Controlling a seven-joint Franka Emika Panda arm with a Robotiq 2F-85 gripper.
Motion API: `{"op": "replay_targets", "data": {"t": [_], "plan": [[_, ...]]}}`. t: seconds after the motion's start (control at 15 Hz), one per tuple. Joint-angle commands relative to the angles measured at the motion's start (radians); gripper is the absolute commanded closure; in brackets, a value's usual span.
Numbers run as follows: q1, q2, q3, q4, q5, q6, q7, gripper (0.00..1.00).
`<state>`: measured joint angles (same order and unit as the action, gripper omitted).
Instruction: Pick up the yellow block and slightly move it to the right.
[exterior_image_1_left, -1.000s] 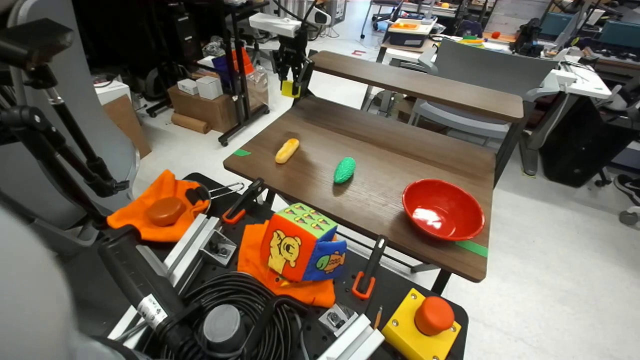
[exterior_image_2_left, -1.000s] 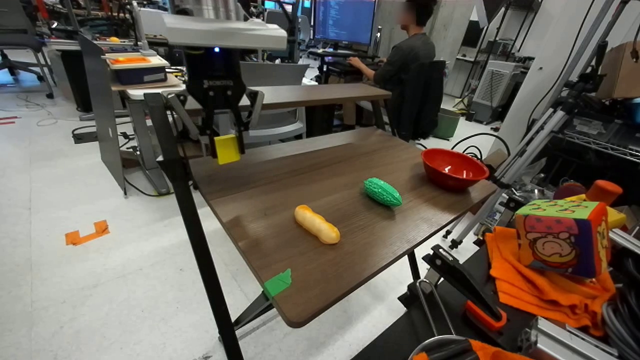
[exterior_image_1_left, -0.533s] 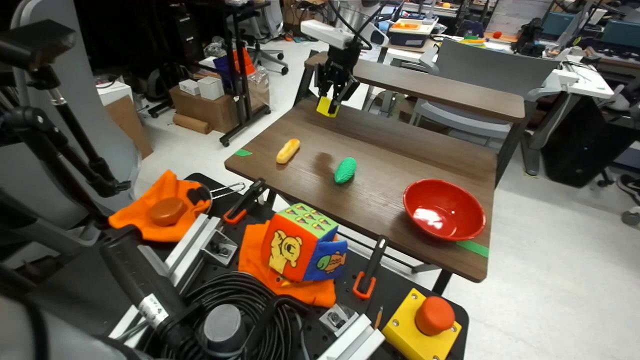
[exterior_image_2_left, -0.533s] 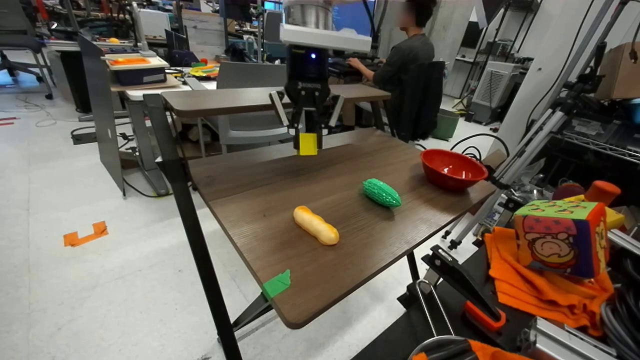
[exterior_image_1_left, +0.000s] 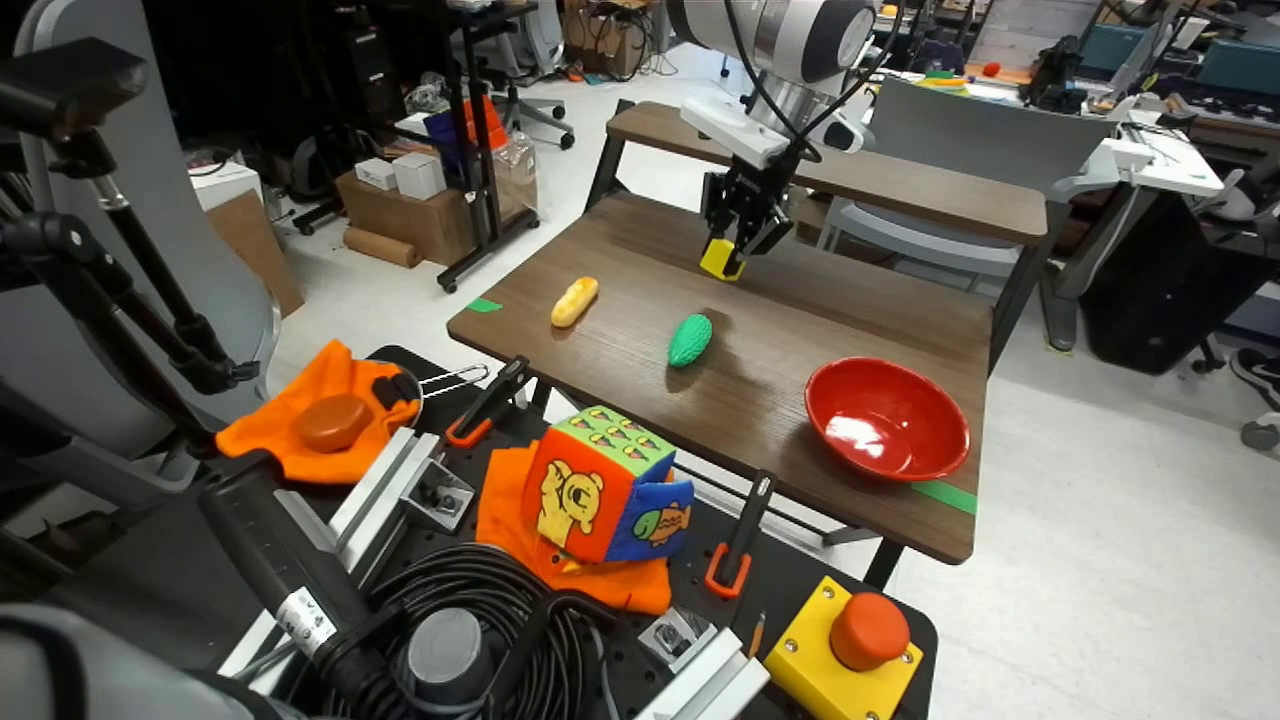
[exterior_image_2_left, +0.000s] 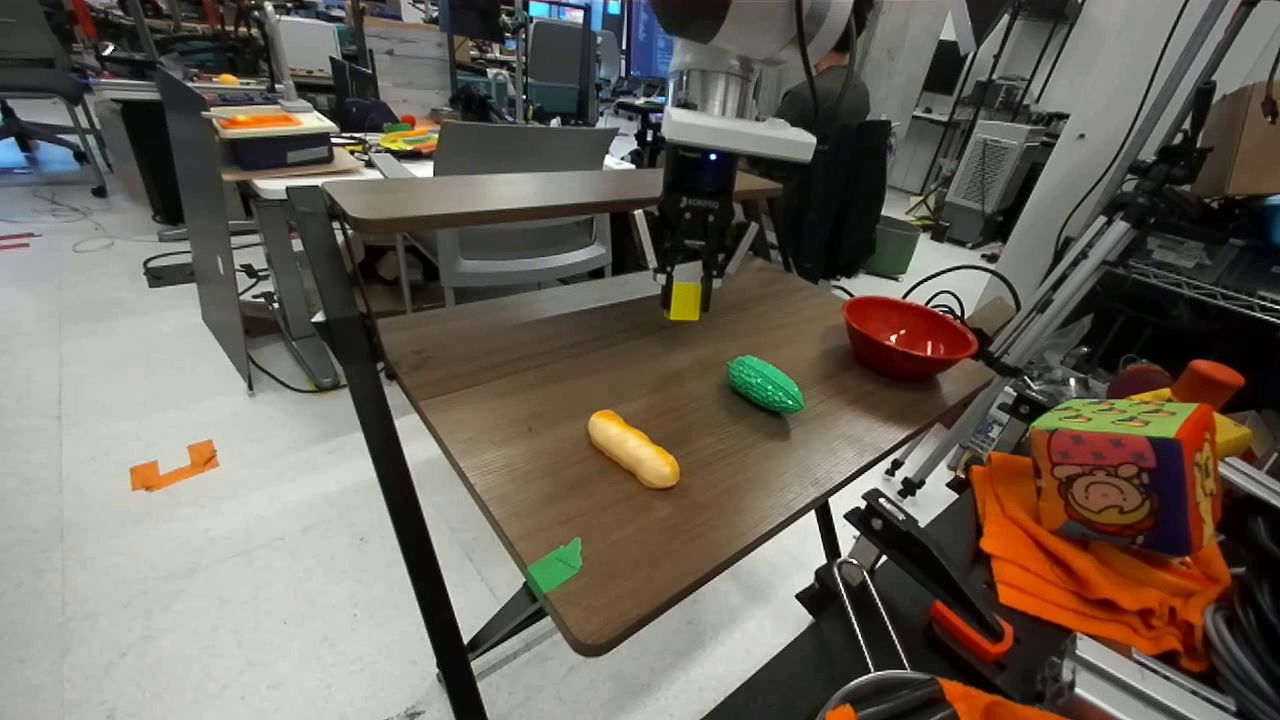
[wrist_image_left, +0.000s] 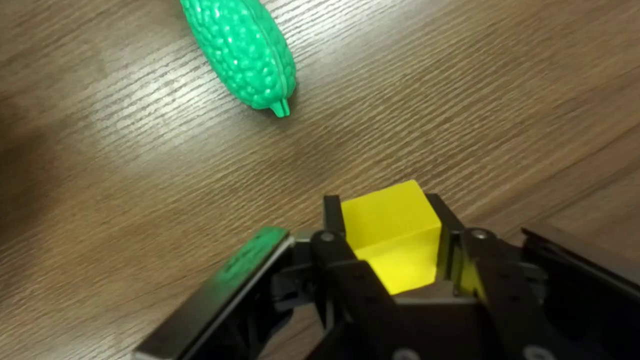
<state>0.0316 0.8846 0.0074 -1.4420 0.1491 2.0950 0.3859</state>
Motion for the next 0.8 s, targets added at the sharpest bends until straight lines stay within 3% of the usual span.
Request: {"op": "replay_targets", "data": {"t": [0.0,0.67,0.73], "plan": [[0.037,-0.013,-0.027,-0.047,-0.019,0.1,-0.006,0.83],[0.112,0.062,-0.089,-0.028,-0.101,0.226,0.032,0.83],[0.114,0.067,-0.091,-0.027,-0.106,0.226,0.036,0.33]]}}
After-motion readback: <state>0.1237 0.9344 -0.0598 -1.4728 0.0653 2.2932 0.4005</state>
